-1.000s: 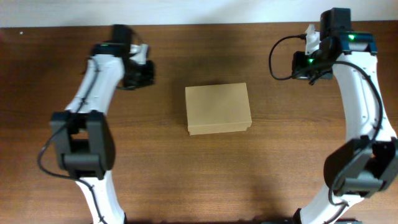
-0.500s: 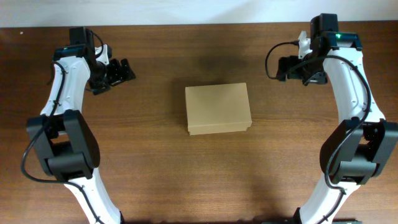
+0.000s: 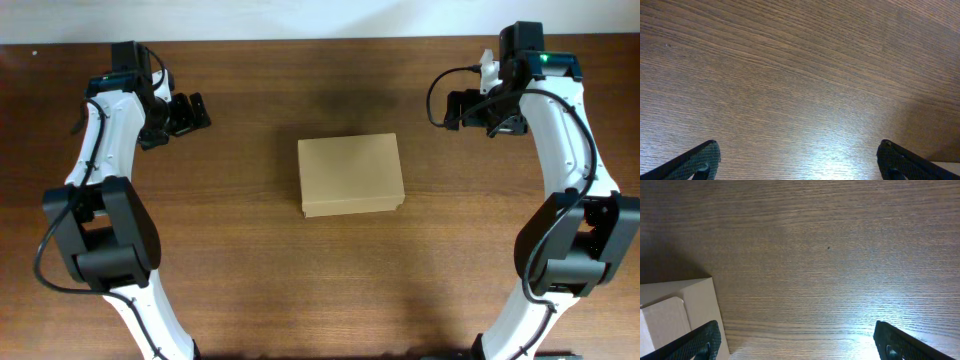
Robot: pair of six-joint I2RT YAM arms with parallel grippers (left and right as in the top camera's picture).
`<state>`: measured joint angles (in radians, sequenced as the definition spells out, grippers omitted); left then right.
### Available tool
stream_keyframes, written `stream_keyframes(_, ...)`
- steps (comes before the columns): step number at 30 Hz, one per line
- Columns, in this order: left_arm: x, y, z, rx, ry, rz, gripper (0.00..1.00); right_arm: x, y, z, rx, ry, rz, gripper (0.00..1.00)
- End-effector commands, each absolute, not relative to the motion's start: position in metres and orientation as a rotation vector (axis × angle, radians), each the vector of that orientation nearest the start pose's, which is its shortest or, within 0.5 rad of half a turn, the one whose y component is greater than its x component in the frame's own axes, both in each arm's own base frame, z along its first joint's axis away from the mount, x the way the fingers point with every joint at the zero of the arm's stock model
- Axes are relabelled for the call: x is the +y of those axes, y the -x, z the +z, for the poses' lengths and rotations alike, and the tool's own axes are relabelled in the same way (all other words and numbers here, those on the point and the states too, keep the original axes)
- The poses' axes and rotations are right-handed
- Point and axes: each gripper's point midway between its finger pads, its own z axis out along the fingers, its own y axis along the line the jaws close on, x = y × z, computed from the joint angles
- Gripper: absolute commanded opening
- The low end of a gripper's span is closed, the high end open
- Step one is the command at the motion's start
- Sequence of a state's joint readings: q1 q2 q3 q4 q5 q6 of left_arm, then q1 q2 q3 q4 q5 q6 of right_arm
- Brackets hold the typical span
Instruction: Pack container
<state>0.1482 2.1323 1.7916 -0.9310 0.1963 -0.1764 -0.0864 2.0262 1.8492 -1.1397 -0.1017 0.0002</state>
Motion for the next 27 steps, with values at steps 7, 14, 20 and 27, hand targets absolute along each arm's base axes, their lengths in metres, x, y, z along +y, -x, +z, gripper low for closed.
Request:
stream_keyframes(7,0.041,-0.486,0.086,2.786,0.409,-0.262,1.00,-0.026,-0.451,0.133,2.866,-0.117,0.116,0.99)
stream_keyframes(14,0.041,-0.486,0.086,2.786,0.409,-0.262,1.00,-0.029,-0.440,0.134,2.905,-0.078,0.051,0.99)
stream_keyframes(20,0.041,-0.486,0.086,2.786,0.409,-0.262,1.00,-0.004,-0.443,0.192,2.739,0.040,-0.015,0.99)
stream_keyframes(27,0.041,-0.486,0.086,2.786,0.409,-0.262,1.00,0.057,-0.458,0.336,2.118,0.252,-0.059,0.99)
